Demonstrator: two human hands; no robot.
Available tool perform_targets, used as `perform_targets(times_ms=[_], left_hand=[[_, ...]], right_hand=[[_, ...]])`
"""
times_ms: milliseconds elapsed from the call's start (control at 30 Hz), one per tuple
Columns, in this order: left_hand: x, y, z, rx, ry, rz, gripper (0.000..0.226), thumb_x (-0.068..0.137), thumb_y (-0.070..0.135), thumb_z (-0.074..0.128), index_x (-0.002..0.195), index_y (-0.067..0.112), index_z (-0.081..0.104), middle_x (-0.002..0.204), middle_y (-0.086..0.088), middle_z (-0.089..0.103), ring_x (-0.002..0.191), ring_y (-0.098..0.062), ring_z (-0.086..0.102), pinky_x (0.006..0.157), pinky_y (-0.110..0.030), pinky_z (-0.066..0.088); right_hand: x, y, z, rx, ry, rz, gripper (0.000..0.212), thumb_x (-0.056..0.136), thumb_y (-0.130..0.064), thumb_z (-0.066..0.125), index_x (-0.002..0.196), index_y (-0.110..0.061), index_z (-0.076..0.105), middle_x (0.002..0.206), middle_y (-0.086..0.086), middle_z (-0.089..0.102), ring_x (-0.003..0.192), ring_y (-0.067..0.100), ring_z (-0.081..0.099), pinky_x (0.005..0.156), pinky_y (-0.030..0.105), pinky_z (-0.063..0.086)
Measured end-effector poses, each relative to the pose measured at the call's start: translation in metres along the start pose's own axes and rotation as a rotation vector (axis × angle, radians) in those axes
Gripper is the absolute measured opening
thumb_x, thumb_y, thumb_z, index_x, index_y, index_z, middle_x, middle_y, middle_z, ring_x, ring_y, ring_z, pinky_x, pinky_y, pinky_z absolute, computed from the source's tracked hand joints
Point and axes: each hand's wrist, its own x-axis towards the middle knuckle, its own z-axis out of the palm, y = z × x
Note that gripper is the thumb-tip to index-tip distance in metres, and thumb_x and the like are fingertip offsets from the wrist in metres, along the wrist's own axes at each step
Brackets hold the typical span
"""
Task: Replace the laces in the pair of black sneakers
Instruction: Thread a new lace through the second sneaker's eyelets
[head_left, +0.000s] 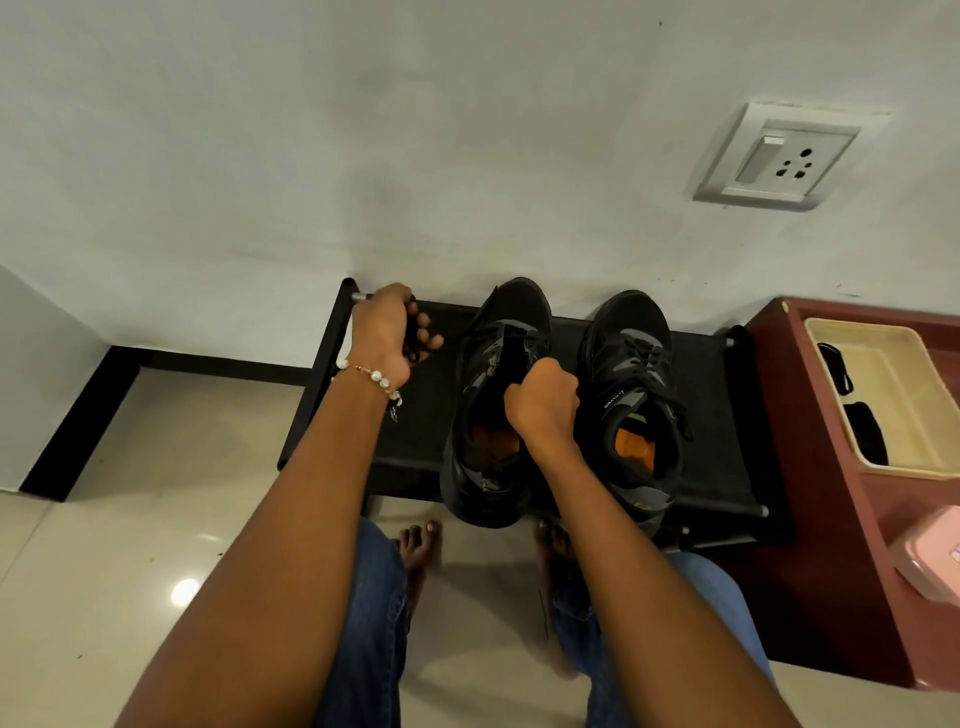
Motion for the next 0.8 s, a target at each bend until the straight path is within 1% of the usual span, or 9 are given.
perform_targets(times_ms=[67, 167, 267, 333, 400, 467, 533, 667, 800], left_hand=[[0.004, -0.006, -0.002, 0.362, 0.059, 0.044, 0.030, 0.095, 0.036, 0.051, 0.078, 0.012, 0.056, 0.065, -0.004, 0.062, 0.051, -0.017, 0.056, 0.062, -0.032, 0.050], [0.008, -0.016, -0.005, 0.996, 0.114, 0.176, 0.037, 0.094, 0.041, 0.057, 0.090, 0.005, 0.058, 0.074, -0.007, 0.067, 0.084, -0.025, 0.064, 0.076, -0.036, 0.050], [0.011, -0.022, -0.003, 1.399, 0.262, 0.369, 0.040, 0.089, 0.038, 0.066, 0.106, 0.003, 0.061, 0.107, -0.017, 0.062, 0.109, -0.040, 0.056, 0.090, -0.049, 0.048], [0.019, -0.022, 0.003, 1.378, 0.224, 0.560, 0.038, 0.086, 0.034, 0.069, 0.114, 0.007, 0.065, 0.114, -0.018, 0.063, 0.112, -0.041, 0.056, 0.091, -0.050, 0.049], [0.025, -0.023, 0.011, 1.324, 0.035, 0.681, 0.032, 0.085, 0.030, 0.070, 0.116, 0.019, 0.069, 0.116, -0.013, 0.066, 0.112, -0.035, 0.058, 0.093, -0.049, 0.050], [0.026, -0.028, 0.015, 1.382, -0.036, 0.730, 0.023, 0.086, 0.030, 0.069, 0.108, 0.024, 0.073, 0.110, -0.008, 0.069, 0.108, -0.031, 0.061, 0.089, -0.050, 0.052], [0.025, -0.031, 0.017, 1.435, 0.011, 0.764, 0.015, 0.088, 0.033, 0.067, 0.093, 0.022, 0.075, 0.100, -0.005, 0.070, 0.101, -0.028, 0.062, 0.088, -0.050, 0.051], [0.026, -0.026, 0.020, 1.331, 0.043, 0.633, 0.029, 0.091, 0.032, 0.057, 0.078, 0.007, 0.068, 0.084, -0.007, 0.067, 0.087, -0.026, 0.060, 0.088, -0.041, 0.036], [0.023, -0.014, 0.015, 1.060, -0.039, 0.525, 0.030, 0.091, 0.031, 0.058, 0.077, 0.007, 0.069, 0.066, 0.002, 0.069, 0.071, -0.014, 0.060, 0.092, -0.048, 0.046]], right_hand=[[-0.001, -0.001, 0.001, -0.011, -0.001, -0.012, 0.015, 0.089, -0.006, 0.057, 0.099, -0.007, 0.046, 0.090, 0.016, 0.051, 0.069, 0.023, 0.045, 0.041, 0.022, 0.025], [0.000, -0.002, -0.001, -0.049, -0.010, -0.015, 0.025, 0.090, -0.005, 0.056, 0.096, -0.010, 0.032, 0.085, 0.011, 0.043, 0.054, 0.015, 0.032, 0.040, 0.022, 0.020], [0.000, -0.004, -0.004, -0.057, -0.011, -0.037, 0.019, 0.089, -0.003, 0.054, 0.093, -0.009, 0.037, 0.089, 0.013, 0.044, 0.065, 0.023, 0.041, 0.042, 0.023, 0.020], [-0.001, -0.006, -0.006, -0.065, -0.012, -0.056, 0.016, 0.089, -0.003, 0.053, 0.092, -0.008, 0.039, 0.091, 0.014, 0.045, 0.074, 0.027, 0.043, 0.043, 0.024, 0.022], [-0.002, -0.007, -0.008, -0.061, -0.021, -0.061, 0.012, 0.090, -0.003, 0.053, 0.093, -0.007, 0.042, 0.093, 0.016, 0.046, 0.076, 0.027, 0.044, 0.047, 0.026, 0.028], [-0.003, -0.008, -0.009, -0.064, -0.023, -0.060, 0.009, 0.090, -0.003, 0.053, 0.096, -0.005, 0.047, 0.096, 0.018, 0.049, 0.077, 0.027, 0.044, 0.053, 0.031, 0.034], [-0.003, -0.007, -0.009, -0.068, -0.019, -0.067, 0.012, 0.090, -0.003, 0.053, 0.093, -0.007, 0.042, 0.094, 0.016, 0.046, 0.073, 0.026, 0.043, 0.048, 0.027, 0.030], [-0.005, -0.005, -0.010, -0.052, -0.022, -0.061, 0.016, 0.091, -0.003, 0.053, 0.092, -0.007, 0.038, 0.092, 0.013, 0.044, 0.069, 0.024, 0.042, 0.043, 0.023, 0.021], [-0.004, -0.006, -0.010, -0.032, -0.017, -0.045, 0.016, 0.091, -0.004, 0.054, 0.088, -0.009, 0.040, 0.089, 0.013, 0.046, 0.058, 0.017, 0.037, 0.043, 0.021, 0.022]])
